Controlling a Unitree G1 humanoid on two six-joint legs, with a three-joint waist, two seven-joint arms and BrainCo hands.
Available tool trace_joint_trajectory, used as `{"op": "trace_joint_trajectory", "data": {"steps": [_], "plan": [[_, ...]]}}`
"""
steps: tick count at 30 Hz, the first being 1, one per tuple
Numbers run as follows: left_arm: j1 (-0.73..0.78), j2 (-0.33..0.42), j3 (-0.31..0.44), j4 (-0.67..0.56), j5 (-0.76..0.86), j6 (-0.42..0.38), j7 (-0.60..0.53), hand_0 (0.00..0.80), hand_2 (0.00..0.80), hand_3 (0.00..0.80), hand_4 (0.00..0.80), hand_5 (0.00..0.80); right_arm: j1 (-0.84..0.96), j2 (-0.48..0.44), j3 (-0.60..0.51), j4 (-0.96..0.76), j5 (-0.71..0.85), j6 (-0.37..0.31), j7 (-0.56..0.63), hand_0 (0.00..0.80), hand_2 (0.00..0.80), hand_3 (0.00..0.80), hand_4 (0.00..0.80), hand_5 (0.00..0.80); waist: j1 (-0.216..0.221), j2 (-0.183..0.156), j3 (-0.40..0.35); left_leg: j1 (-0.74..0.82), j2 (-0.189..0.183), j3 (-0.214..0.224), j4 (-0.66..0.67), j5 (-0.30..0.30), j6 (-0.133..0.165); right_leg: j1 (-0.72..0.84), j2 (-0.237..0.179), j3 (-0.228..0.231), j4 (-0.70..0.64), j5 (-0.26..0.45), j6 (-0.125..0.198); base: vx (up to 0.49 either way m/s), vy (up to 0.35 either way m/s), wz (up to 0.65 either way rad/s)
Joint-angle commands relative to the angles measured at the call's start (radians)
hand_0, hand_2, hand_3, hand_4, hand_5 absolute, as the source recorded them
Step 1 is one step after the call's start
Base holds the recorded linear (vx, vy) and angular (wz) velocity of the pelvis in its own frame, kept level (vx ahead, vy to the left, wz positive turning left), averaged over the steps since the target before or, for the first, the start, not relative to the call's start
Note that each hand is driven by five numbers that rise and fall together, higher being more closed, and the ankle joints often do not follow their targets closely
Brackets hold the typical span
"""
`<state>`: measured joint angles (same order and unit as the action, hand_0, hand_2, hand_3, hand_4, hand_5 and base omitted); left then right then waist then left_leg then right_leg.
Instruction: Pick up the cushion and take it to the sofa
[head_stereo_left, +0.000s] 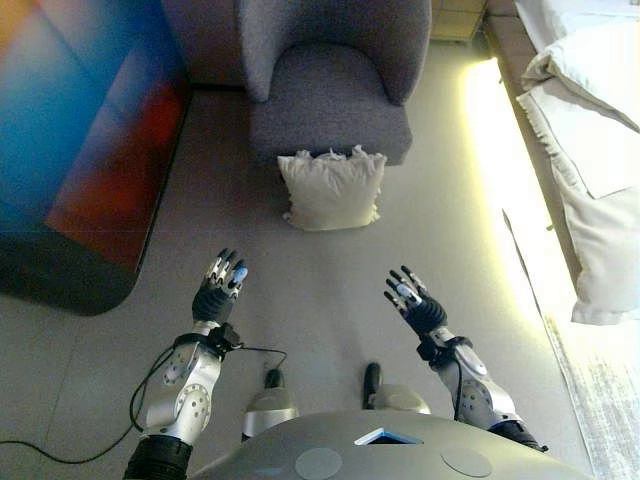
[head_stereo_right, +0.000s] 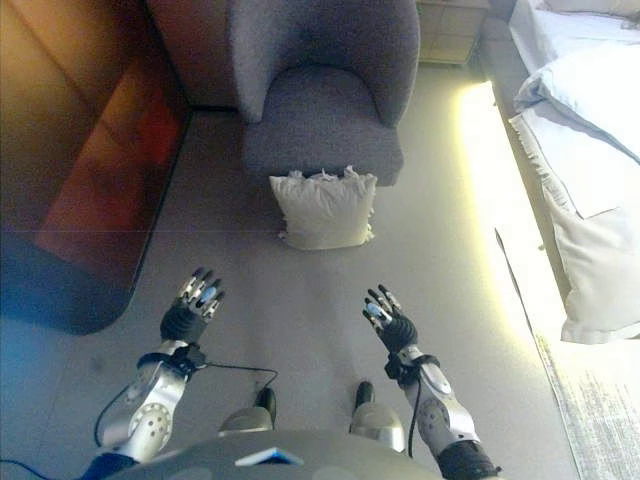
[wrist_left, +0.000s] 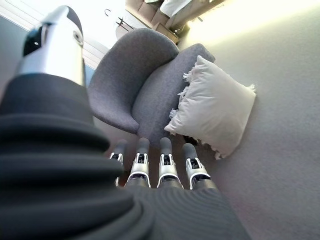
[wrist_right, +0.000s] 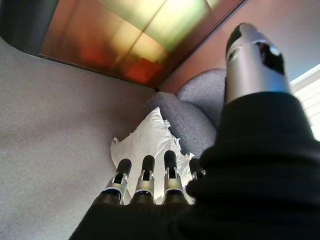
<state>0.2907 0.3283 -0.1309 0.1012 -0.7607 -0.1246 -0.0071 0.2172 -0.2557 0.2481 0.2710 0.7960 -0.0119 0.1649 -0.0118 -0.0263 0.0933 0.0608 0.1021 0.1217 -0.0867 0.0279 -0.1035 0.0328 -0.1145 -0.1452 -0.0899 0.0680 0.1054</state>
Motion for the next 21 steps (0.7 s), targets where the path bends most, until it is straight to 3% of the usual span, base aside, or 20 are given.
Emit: {"op": "trace_joint_trajectory", "data": {"steps": [1, 3, 5, 8, 13, 18, 20, 21], "plan": [[-0.025, -0.008, 0.036, -0.038, -0.02, -0.052, -0.003, 0.0, 0.0, 0.0, 0.0, 0.0, -0.037, -0.017, 0.004, -0.097, -0.026, 0.007, 0.008, 0.0, 0.0, 0.0, 0.0, 0.0, -0.02, -0.025, -0.01, -0.053, -0.007, 0.057, 0.131, -0.059, 0.039, 0.004, 0.027, 0.069, 0.015, -0.043, 0.003, 0.014, -0.035, 0.01], [-0.023, -0.014, 0.031, -0.056, -0.037, -0.05, 0.01, 0.0, 0.0, 0.0, 0.0, 0.0, -0.037, -0.03, 0.004, -0.102, -0.031, 0.009, 0.009, 0.0, 0.0, 0.0, 0.0, 0.0, -0.013, -0.044, 0.008, -0.122, -0.007, 0.031, 0.292, -0.078, 0.025, 0.0, 0.02, 0.082, 0.02, -0.034, -0.009, -0.029, -0.023, 0.08], [-0.036, -0.016, 0.029, -0.057, -0.058, -0.046, 0.009, 0.0, 0.0, 0.0, 0.0, 0.0, -0.046, -0.043, 0.006, -0.089, -0.031, -0.006, 0.008, 0.0, 0.0, 0.0, 0.0, 0.0, -0.01, -0.048, 0.023, -0.168, -0.01, 0.031, 0.351, -0.069, 0.018, -0.004, 0.014, 0.074, 0.02, -0.024, -0.01, -0.037, 0.062, 0.11], [-0.042, -0.027, 0.03, -0.044, -0.058, -0.029, 0.021, 0.0, 0.0, 0.0, 0.0, 0.0, -0.063, -0.039, -0.004, -0.074, -0.029, 0.0, -0.007, 0.0, 0.0, 0.0, 0.0, 0.0, -0.019, -0.042, 0.02, -0.113, -0.029, 0.056, 0.238, -0.094, 0.051, -0.013, -0.001, 0.07, 0.039, -0.026, 0.007, 0.025, 0.203, 0.04], [-0.041, -0.021, 0.041, -0.045, -0.079, -0.045, 0.023, 0.0, 0.0, 0.0, 0.0, 0.0, -0.013, -0.005, -0.026, -0.087, -0.042, 0.004, 0.004, 0.0, 0.0, 0.0, 0.0, 0.0, -0.044, -0.028, -0.002, -0.043, -0.05, 0.079, 0.141, -0.093, 0.078, -0.037, -0.034, 0.058, 0.118, -0.05, 0.039, 0.08, 0.2, -0.06], [-0.086, 0.005, 0.051, -0.024, -0.059, -0.056, 0.033, 0.0, 0.0, 0.0, 0.0, 0.0, -0.044, 0.029, -0.01, -0.077, -0.041, -0.038, -0.025, 0.0, 0.0, 0.0, 0.0, 0.0, -0.03, -0.027, 0.017, -0.085, -0.068, 0.069, 0.21, -0.134, 0.123, -0.102, -0.082, 0.05, 0.364, -0.077, 0.043, 0.019, 0.155, 0.14], [-0.097, 0.013, 0.057, -0.013, -0.052, -0.05, 0.043, 0.0, 0.0, 0.0, 0.0, 0.0, -0.046, 0.039, -0.009, -0.07, -0.04, -0.055, -0.04, 0.0, 0.0, 0.0, 0.0, 0.0, -0.02, -0.02, 0.028, -0.098, -0.076, 0.067, 0.241, -0.158, 0.145, -0.15, -0.118, 0.029, 0.527, -0.036, 0.027, 0.021, 0.187, 0.19], [-0.102, 0.019, 0.062, 0.0, -0.061, -0.045, 0.04, 0.0, 0.0, 0.0, 0.0, 0.0, -0.044, 0.042, -0.008, -0.07, -0.032, -0.062, -0.05, 0.0, 0.0, 0.0, 0.0, 0.0, -0.023, -0.011, 0.037, -0.095, -0.076, 0.061, 0.254, -0.169, 0.152, -0.188, -0.122, 0.047, 0.63, -0.011, 0.019, 0.073, 0.178, 0.17]]}}
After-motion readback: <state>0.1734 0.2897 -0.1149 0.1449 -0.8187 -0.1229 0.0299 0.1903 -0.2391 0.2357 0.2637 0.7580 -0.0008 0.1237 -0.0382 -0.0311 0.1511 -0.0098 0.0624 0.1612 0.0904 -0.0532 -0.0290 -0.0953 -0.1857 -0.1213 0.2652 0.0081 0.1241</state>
